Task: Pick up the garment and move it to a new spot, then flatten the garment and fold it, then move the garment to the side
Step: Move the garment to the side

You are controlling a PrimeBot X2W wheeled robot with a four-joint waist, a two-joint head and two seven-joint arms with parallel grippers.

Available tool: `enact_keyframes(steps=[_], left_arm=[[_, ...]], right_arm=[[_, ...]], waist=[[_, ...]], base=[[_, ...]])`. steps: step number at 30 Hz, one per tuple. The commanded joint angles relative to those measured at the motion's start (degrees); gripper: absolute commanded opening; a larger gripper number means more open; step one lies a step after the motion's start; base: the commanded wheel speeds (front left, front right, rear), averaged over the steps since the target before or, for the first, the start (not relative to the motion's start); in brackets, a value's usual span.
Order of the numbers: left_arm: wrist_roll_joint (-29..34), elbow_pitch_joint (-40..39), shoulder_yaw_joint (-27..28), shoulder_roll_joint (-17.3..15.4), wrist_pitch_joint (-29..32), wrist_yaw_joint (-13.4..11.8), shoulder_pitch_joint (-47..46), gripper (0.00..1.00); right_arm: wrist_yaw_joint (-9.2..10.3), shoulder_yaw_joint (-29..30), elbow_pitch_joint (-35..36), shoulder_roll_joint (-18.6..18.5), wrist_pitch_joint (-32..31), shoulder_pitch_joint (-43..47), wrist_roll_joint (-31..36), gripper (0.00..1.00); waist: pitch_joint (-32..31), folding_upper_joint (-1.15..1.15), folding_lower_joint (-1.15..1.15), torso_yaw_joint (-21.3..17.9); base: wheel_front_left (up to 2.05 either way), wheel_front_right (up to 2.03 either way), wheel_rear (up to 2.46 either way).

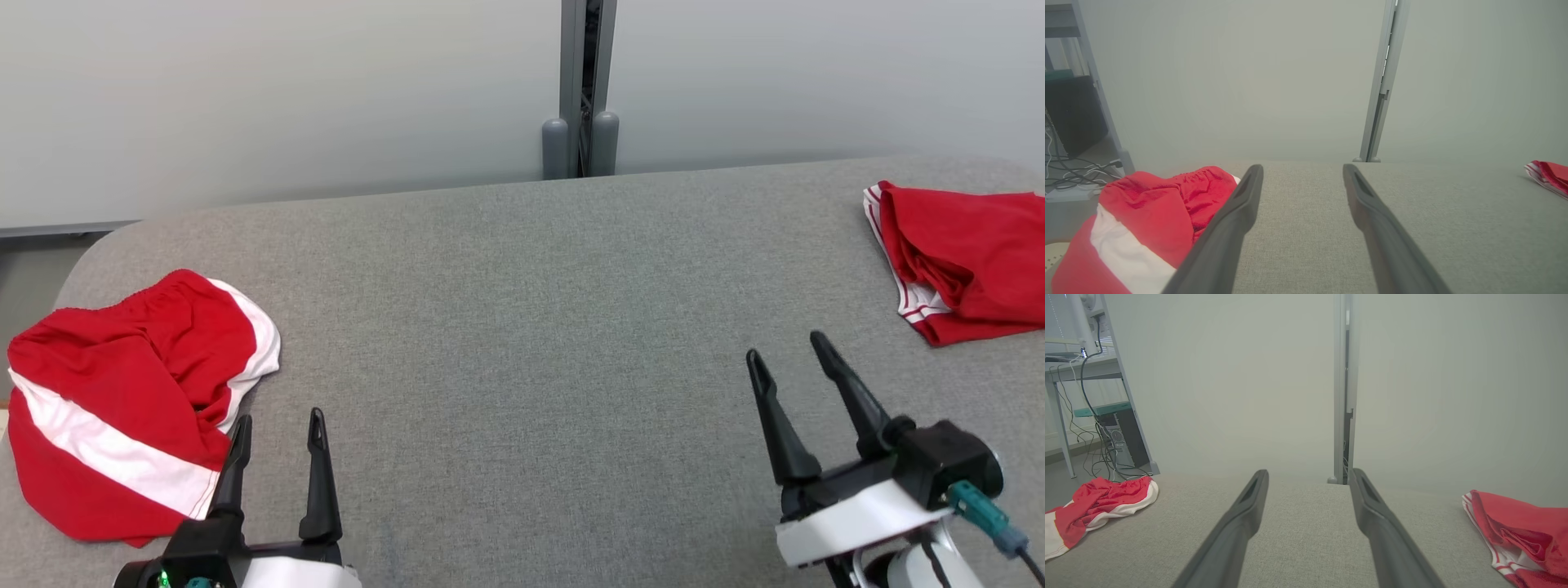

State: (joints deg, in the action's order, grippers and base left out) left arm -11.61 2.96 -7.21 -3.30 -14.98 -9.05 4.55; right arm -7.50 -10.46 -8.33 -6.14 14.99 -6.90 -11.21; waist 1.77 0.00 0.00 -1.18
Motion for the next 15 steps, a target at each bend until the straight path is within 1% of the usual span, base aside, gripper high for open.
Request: enact_keyframes(steps=[1,10,15], left_arm=[[0.5,0.1,0.3,-0.2,-0.2,0.4,0.5,1.0],[2.1,0.7,1.1,0.3,-0.2,1.8,2.7,1.0],[1.3,0.8,0.3,0.3,-0.2,1.3,3.4,1.0]], right_arm=[[0.02,0.1,0.3,-0.2,0.3,0.8,-0.1,1.0],[0.02,0.7,1.4,1.1,0.3,6.2,0.2,1.0],[0.02,0.8,1.0,1.2,0.3,7.7,0.0,1.0]], waist=[[-0.3,0.0,0.0,-0.1],[-2.1,0.0,0.0,-0.6],[-2.5,0.0,0.0,-0.5]], base=[[0.0,0.0,0.0],[0.0,0.0,0.0],[0.0,0.0,0.0]])
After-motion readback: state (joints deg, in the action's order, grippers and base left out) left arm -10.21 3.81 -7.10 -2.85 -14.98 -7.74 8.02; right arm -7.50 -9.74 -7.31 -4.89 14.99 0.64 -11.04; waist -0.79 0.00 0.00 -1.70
